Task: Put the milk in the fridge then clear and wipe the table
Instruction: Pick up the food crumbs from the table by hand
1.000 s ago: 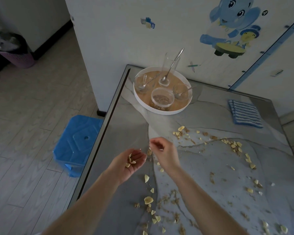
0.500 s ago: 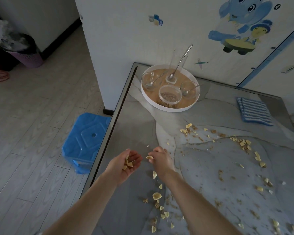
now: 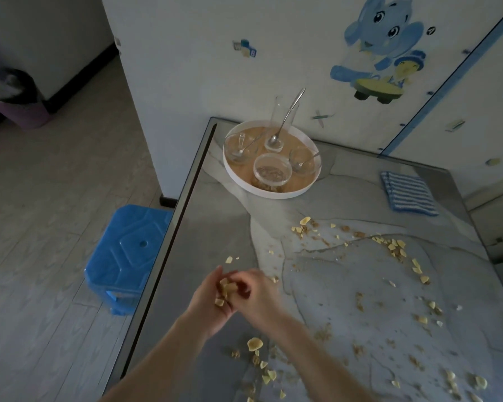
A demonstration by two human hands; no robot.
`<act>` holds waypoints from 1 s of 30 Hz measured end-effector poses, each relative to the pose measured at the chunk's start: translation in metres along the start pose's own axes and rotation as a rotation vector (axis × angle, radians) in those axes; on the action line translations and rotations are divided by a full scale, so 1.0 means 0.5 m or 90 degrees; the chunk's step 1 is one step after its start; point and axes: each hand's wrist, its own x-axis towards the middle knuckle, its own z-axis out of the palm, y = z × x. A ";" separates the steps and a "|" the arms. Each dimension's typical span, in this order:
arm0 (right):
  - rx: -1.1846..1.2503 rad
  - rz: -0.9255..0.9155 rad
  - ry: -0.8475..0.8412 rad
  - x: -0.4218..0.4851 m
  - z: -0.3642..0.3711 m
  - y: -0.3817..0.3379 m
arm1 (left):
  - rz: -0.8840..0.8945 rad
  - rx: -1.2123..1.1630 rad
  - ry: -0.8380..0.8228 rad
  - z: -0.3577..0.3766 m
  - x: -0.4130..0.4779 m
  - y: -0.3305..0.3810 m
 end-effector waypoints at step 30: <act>-0.187 0.130 -0.066 0.011 0.040 0.113 | 0.006 0.029 0.071 -0.054 -0.036 -0.002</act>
